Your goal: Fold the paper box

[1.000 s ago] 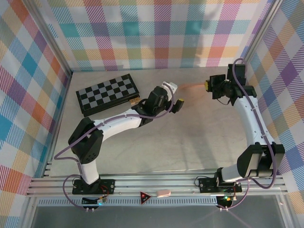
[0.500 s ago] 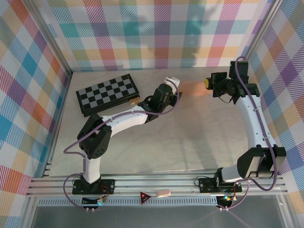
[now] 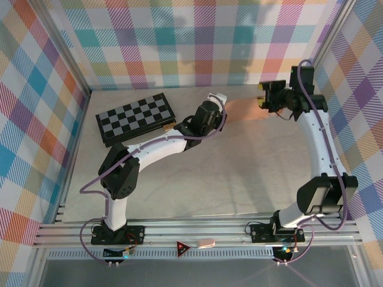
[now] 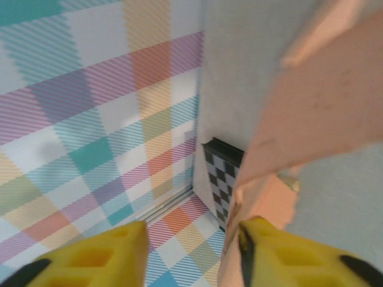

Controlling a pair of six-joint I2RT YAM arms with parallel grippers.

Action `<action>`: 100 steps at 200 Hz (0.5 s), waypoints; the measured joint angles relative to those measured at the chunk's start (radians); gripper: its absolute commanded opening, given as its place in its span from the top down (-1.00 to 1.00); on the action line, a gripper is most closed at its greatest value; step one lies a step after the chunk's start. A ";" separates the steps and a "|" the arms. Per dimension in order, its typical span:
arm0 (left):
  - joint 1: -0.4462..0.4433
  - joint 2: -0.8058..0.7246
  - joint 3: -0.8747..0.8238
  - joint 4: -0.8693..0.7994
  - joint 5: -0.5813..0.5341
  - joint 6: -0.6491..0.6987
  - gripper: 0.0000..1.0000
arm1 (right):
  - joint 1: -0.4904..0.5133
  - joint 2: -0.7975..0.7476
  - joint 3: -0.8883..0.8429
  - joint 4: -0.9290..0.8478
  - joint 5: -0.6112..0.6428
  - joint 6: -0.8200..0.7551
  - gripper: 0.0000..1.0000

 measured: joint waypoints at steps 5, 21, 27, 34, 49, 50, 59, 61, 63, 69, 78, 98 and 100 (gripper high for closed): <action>0.003 -0.001 0.023 -0.038 0.014 -0.029 1.00 | 0.000 0.010 0.025 0.001 0.000 -0.011 -0.32; 0.010 -0.016 0.102 -0.167 0.067 -0.127 1.00 | 0.000 0.031 0.114 0.000 0.007 -0.064 -0.38; 0.014 -0.024 0.129 -0.216 0.089 -0.163 1.00 | 0.000 0.037 0.147 -0.001 0.010 -0.079 -0.39; 0.021 -0.035 0.161 -0.272 0.119 -0.210 1.00 | 0.000 0.044 0.193 -0.006 0.013 -0.099 -0.38; 0.045 -0.060 0.223 -0.393 0.190 -0.305 1.00 | 0.000 0.064 0.303 -0.028 0.016 -0.135 -0.39; 0.047 -0.061 0.226 -0.399 0.193 -0.309 1.00 | 0.000 0.066 0.314 -0.031 0.016 -0.138 -0.39; 0.063 -0.074 0.257 -0.464 0.219 -0.346 1.00 | 0.000 0.074 0.369 -0.049 0.016 -0.148 -0.39; 0.066 -0.077 0.264 -0.480 0.226 -0.355 1.00 | 0.000 0.075 0.377 -0.051 0.016 -0.150 -0.39; 0.070 -0.079 0.271 -0.493 0.231 -0.359 1.00 | 0.000 0.076 0.388 -0.055 0.016 -0.152 -0.39; 0.078 -0.084 0.286 -0.531 0.244 -0.375 1.00 | 0.000 0.076 0.409 -0.062 0.016 -0.156 -0.39; 0.088 -0.090 0.301 -0.581 0.258 -0.389 1.00 | 0.001 0.076 0.426 -0.073 0.016 -0.163 -0.39; 0.102 -0.093 0.299 -0.674 0.276 -0.405 1.00 | 0.012 0.077 0.431 -0.119 0.032 -0.171 -0.38; 0.102 -0.093 0.295 -0.679 0.278 -0.405 1.00 | 0.013 0.077 0.431 -0.128 0.034 -0.171 -0.38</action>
